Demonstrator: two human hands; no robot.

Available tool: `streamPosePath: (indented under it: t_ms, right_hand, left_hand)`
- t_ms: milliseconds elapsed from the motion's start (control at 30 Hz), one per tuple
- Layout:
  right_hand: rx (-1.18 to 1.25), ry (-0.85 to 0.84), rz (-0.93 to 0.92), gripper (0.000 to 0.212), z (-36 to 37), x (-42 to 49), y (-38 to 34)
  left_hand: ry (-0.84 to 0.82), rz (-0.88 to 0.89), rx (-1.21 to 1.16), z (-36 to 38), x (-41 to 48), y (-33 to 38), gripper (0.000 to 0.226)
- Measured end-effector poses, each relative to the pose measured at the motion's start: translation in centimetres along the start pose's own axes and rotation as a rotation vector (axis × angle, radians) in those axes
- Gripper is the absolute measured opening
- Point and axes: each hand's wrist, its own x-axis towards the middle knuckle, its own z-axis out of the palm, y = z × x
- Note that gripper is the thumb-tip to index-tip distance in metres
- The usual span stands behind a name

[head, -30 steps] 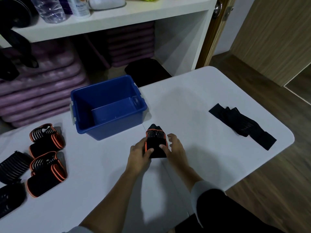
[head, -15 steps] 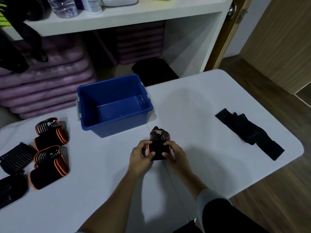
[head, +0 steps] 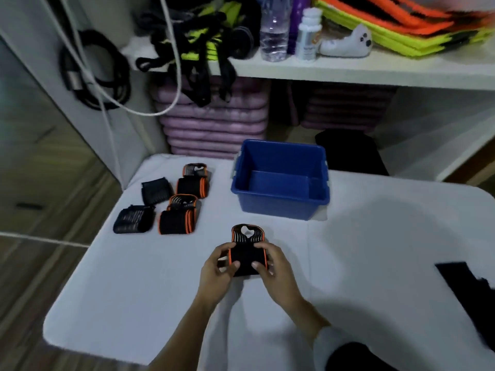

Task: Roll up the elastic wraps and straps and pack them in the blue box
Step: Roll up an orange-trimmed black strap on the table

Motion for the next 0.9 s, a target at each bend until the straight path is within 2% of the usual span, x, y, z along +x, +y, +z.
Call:
streamPosePath:
  t_ms: [133,400,567,767,900]
  right_hand:
    - [0.018,-0.125,-0.093,0.037,4.7,1.3,-3.6]
    - [0.108,-0.171,-0.174,0.037,15.9,3.2,-9.8]
    - [0.004,-0.189,-0.088,0.041,22.4,4.3,-11.0]
    - [-0.089,-0.191,0.04,0.041,27.5,4.8,-10.8]
    - [-0.079,-0.128,0.058,0.041,28.5,4.7,-10.9]
  left_hand:
    - [0.154,0.013,-0.046,-5.8,-1.1,-0.6,0.035]
    - [0.274,0.065,-0.035,-17.7,0.3,-2.6,0.04]
    - [0.291,-0.001,0.003,-22.9,2.2,-5.3,0.036]
    - [0.293,-0.08,0.134,-25.6,4.2,-7.9,0.036]
    - [0.303,-0.035,0.295,-25.9,4.7,-8.3,0.034]
